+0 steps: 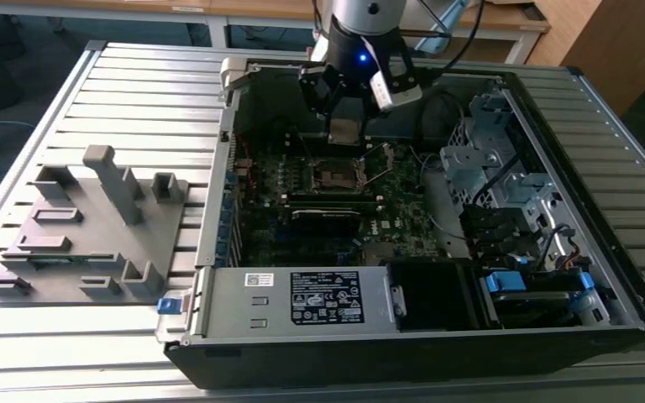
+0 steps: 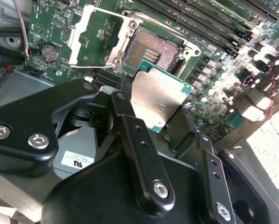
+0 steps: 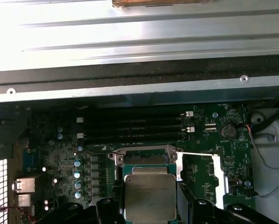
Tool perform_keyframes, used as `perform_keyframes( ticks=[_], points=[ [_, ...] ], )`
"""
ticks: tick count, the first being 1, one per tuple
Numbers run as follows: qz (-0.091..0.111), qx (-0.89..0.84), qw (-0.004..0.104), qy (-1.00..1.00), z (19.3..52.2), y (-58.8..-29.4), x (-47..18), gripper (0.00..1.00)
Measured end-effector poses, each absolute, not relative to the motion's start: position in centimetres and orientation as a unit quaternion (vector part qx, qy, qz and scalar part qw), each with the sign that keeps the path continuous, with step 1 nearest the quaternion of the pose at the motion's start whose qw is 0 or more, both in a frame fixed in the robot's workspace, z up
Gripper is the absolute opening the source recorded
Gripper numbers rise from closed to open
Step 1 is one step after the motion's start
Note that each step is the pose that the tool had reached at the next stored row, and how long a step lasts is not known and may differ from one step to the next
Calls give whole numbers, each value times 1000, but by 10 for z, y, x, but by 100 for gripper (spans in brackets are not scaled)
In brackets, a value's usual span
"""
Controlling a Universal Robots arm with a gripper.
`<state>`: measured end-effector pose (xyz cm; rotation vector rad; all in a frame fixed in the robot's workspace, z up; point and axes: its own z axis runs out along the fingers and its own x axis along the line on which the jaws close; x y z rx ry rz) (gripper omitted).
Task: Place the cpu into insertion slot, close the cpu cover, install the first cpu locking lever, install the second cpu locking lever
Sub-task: 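Place the cpu into insertion slot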
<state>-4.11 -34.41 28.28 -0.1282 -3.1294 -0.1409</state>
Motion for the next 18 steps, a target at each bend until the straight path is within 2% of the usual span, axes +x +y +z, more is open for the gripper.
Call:
perform_keyframes(
  ticks=[18],
  points=[
    [-45,-158,-2,-986,279,-344,-41,54]
  ],
)
